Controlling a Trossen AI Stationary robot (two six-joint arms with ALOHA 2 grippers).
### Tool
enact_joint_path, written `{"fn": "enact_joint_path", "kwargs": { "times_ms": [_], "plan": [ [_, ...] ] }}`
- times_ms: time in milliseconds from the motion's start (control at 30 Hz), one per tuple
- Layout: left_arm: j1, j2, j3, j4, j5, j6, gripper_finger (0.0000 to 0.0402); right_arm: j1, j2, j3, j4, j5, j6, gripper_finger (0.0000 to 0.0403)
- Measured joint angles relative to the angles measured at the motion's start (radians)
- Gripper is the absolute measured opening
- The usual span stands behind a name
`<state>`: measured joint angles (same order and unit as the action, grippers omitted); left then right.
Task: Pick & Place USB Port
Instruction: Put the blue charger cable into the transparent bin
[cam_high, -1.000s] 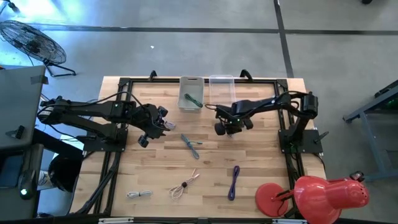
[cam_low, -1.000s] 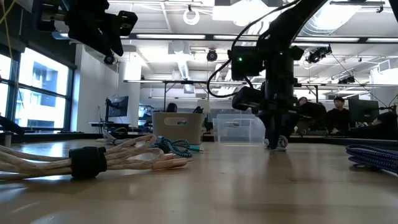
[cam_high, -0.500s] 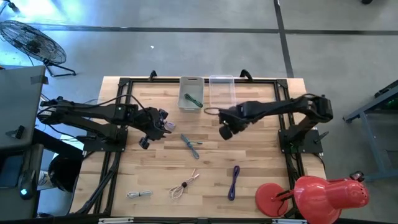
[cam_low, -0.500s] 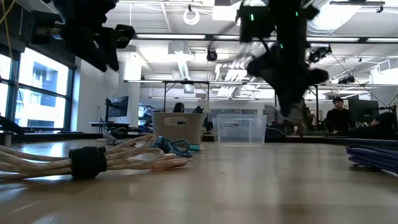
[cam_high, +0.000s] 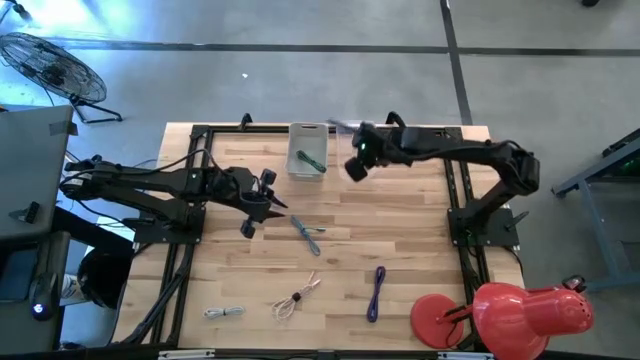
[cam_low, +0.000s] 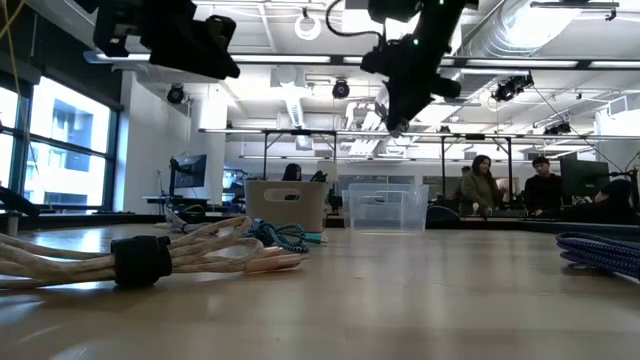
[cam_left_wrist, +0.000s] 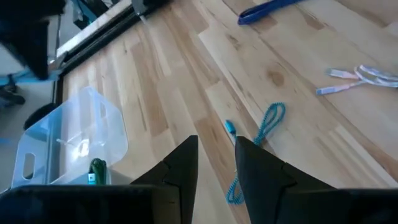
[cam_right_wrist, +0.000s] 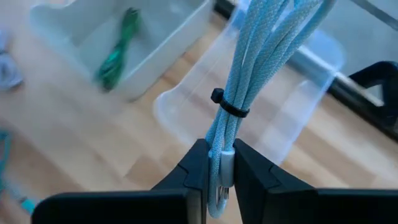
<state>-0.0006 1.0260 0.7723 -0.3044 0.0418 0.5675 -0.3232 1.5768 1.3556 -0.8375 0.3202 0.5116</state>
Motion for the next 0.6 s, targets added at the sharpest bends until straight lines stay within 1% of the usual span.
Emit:
{"fn": "enact_joint_path", "kwargs": {
  "times_ms": [167,300,367,467,600],
  "plan": [
    [0.000,0.000,0.000,0.005,-0.007,0.000,0.0103,-0.109,0.000,-0.035,0.059,-0.076,-0.045,0.0039],
    [0.000,0.000,0.000,0.010,-0.008,0.001,0.0103,-0.161,0.000,-0.099,0.169,-0.167,-0.049,0.0040],
    [0.000,0.000,0.000,0.011,-0.008,0.001,0.0103,-0.179,0.000,-0.139,0.230,-0.190,-0.053,0.0057],
    [0.000,0.000,0.000,0.011,-0.010,0.003,0.0103,-0.195,0.000,-0.196,0.323,-0.192,-0.074,0.0099],
    [0.000,0.000,0.000,0.018,-0.028,0.003,0.0103,-0.202,0.000,-0.240,0.375,-0.194,-0.110,0.0136]
  ]
}}
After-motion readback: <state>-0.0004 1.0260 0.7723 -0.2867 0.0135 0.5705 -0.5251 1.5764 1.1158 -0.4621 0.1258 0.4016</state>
